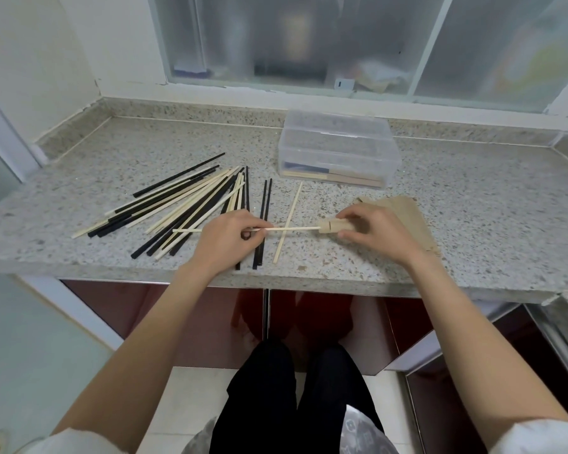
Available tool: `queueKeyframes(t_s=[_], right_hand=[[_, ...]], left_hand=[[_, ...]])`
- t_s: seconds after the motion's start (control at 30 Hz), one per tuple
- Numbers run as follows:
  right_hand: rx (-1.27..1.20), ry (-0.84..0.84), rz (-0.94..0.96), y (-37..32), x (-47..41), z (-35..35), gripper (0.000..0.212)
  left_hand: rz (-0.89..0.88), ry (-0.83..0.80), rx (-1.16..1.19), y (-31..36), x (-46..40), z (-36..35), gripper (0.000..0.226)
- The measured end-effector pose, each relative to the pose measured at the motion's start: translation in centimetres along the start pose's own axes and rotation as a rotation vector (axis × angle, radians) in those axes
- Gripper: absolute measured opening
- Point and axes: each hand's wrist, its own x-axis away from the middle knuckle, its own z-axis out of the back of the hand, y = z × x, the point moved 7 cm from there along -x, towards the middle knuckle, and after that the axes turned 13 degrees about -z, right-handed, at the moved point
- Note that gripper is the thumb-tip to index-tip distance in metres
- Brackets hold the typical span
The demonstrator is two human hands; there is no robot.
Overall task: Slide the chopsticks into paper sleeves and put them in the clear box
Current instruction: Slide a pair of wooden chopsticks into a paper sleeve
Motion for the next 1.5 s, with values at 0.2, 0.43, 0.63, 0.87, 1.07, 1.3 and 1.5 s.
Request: queueKeyframes(t_s=[0.2,0.43,0.63,0.87,1.07,1.3,1.5], right_hand=[[-0.026,0.102,0.090,-1.4,0.6,1.3,0.031],[-0.015,0.146,0.167,-2.7,1.2,1.4,0.029],[-0.133,0.165,0.131,-3.6,1.1,0.6,0.027],[-0.302,0.249,-0.015,-0.2,2.2,1.8,0.027],[-0.342,0.269,-0.064,1.3,3.0,2.5,0.027],[-0.258,0.269,-0.019,0.6,3.4,2.1,0.029],[-0.231,0.328,-0.068,2.4,3.9,2.4,0.028]], left_hand=[[0.001,0.004,0.013,0.7,-0.8,0.0,0.020],[-0.073,-0.004,0.010,2.5,-2.1,-0.3,0.020],[-0.184,0.043,0.131,5.1,-3.4,-1.3,0.036],[0.087,0.279,0.155,1.4,-2.5,2.2,0.031],[0.493,0.282,0.875,-0.7,-1.4,-0.1,0.010],[0.541,0.151,0.891,0.1,-2.1,-3.1,0.013],[0.485,0.188,0.675,-0.3,-3.2,-3.3,0.024]])
